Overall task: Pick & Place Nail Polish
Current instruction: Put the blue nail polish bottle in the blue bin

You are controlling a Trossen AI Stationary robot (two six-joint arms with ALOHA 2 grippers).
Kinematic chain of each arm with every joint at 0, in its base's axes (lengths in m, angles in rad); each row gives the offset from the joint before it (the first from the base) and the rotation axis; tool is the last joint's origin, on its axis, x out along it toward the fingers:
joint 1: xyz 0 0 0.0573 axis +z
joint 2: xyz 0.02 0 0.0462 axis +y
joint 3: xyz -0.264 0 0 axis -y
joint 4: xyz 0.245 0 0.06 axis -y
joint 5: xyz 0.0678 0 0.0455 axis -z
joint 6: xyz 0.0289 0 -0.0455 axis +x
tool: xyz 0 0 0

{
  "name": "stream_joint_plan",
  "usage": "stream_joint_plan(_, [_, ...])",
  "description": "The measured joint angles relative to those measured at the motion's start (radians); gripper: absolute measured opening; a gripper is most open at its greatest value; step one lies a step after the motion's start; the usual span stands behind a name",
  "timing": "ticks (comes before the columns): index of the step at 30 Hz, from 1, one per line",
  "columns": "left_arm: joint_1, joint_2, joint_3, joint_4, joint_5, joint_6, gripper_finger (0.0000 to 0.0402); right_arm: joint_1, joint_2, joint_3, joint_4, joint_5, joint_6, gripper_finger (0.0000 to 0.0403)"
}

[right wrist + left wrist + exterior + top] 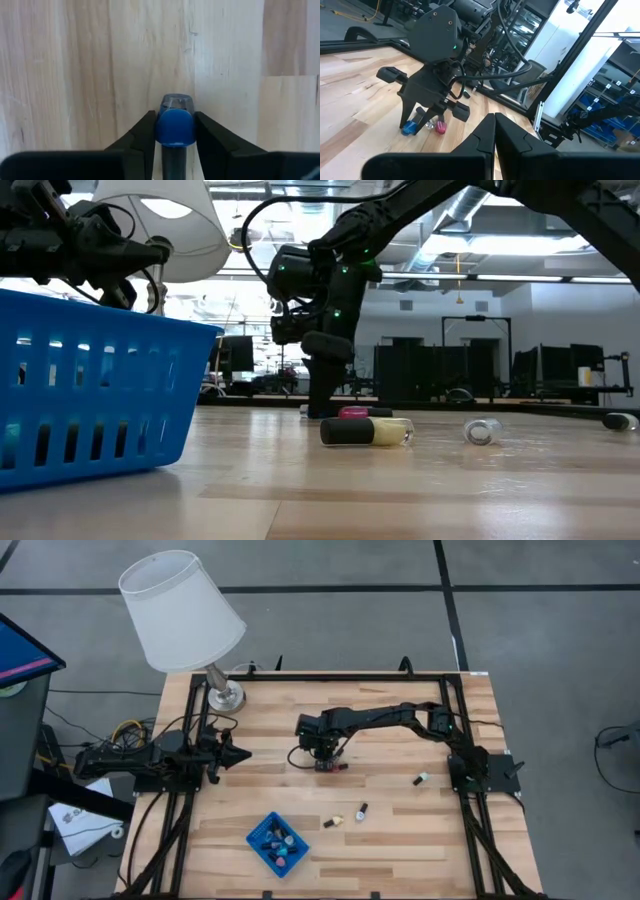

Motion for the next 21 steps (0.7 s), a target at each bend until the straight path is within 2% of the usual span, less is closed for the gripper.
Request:
stream_joint_plan(10, [0.000, 0.000, 0.000, 0.000, 0.000, 0.000, 0.0001, 0.000, -0.010, 0.046, -0.035, 0.002, 0.053, 0.0098])
stream_joint_plan(15, [0.000, 0.000, 0.000, 0.000, 0.000, 0.000, 0.0001, 0.024, -0.061, 0.129, -0.051, 0.003, 0.093, 0.0097])
stream_joint_plan(21, [0.000, 0.000, 0.000, 0.000, 0.000, 0.000, 0.0001, 0.126, -0.058, 0.277, -0.025, -0.003, 0.113, 0.0097])
